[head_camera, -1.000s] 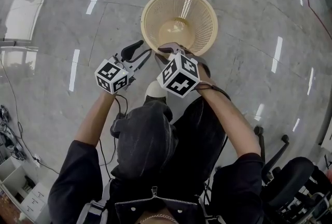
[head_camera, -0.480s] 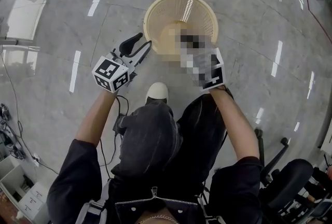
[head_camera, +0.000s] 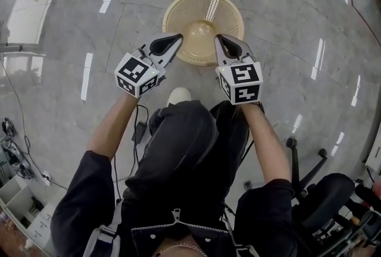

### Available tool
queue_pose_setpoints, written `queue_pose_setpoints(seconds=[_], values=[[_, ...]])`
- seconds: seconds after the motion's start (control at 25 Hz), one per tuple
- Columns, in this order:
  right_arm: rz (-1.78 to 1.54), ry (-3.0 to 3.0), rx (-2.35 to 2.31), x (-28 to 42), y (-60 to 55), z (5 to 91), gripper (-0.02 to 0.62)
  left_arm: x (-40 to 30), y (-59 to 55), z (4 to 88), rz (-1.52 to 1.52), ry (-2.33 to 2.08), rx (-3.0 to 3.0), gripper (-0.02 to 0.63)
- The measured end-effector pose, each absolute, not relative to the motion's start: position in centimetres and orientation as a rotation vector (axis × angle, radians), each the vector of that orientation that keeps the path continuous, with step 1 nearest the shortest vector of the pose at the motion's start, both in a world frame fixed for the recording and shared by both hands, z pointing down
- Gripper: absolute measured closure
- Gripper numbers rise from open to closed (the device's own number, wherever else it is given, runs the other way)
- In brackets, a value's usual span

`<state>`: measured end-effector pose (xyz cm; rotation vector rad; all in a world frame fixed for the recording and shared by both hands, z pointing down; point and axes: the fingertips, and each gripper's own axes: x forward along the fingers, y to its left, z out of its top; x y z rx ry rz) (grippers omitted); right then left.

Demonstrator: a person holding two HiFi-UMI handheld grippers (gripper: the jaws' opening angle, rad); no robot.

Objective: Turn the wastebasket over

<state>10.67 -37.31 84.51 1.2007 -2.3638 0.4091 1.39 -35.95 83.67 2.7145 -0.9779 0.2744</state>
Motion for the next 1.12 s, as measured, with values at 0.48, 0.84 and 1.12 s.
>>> queue_pose_setpoints(seconds=[0.48,0.84,1.12], values=[[0.578,-2.276,1.302,12.5,-33.4,57.0,0.583,4.0,-35.4,54.8,0.336,-0.92,2.715,0.601],[0.635,-2.281,1.379,10.9,-25.4,34.6,0.583,3.4,-28.2,32.9,0.328,-0.921,2.694,0.601],[0.573,-2.326,1.481,10.6,-17.9,21.8,0.584,2.7,-20.3,21.4,0.281,-0.945,2.675,0.601]])
